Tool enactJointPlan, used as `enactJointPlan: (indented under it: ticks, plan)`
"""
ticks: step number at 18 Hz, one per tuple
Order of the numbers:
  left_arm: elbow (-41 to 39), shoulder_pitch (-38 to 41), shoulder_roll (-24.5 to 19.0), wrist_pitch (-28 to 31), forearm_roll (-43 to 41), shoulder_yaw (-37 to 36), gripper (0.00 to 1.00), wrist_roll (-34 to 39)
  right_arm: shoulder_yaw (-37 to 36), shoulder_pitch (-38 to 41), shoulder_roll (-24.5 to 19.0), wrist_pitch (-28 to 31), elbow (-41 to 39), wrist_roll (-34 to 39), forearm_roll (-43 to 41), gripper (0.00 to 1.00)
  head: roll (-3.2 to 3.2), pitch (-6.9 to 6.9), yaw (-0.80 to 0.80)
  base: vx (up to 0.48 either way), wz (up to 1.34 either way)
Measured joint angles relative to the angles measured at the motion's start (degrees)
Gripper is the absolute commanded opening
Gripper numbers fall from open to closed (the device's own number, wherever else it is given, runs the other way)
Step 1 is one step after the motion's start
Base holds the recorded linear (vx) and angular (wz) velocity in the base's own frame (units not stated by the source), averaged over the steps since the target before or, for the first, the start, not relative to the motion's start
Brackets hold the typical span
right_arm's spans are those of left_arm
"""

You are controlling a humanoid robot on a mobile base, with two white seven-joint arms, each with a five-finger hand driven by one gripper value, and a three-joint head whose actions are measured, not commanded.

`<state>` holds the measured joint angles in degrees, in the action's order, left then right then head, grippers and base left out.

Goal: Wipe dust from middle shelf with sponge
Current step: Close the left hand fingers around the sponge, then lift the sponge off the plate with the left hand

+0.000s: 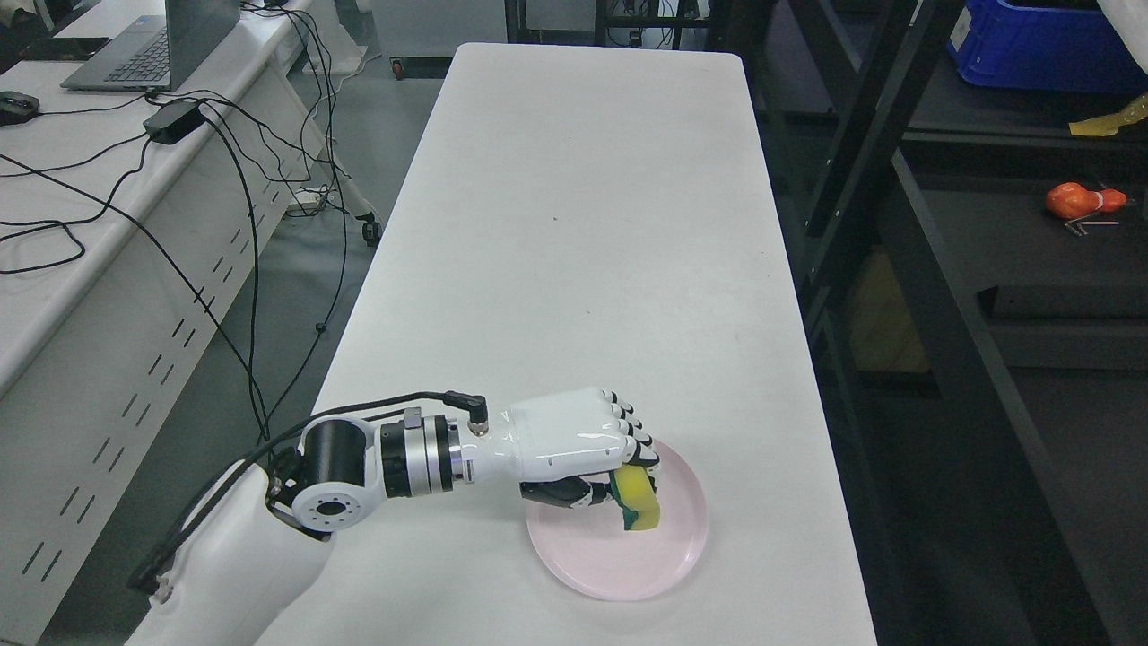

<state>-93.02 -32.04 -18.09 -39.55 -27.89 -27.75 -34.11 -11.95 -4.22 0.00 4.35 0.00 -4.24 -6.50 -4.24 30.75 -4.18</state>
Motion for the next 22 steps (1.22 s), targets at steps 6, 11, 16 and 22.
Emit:
enactJointPlan:
  ticks: [6,11,16,22]
  plan:
    - [-0.6,-0.1,5.2,-5.1,3.9,6.5,0.0,0.4,0.0,0.0,0.0,0.0,0.0,0.0,0.0,1.0,0.0,0.0,0.0,0.0,0.0]
    - [-0.8,0.4,7.7,-5.4,4.7,9.7,0.0,0.7,0.0,0.0,0.0,0.0,0.0,0.0,0.0,1.0,0.0,0.0,0.0,0.0,0.0]
    - [-0.9,1.6,9.2,-5.4,5.0,11.8,0.0,1.1,0.0,0.0,0.0,0.0,0.0,0.0,0.0,1.0,0.0,0.0,0.0,0.0,0.0]
    - [-1.0,2.2,10.5,-5.4,5.1,13.4,0.0,1.3,0.0,0.0,0.0,0.0,0.0,0.0,0.0,1.0,0.0,0.0,0.0,0.0,0.0]
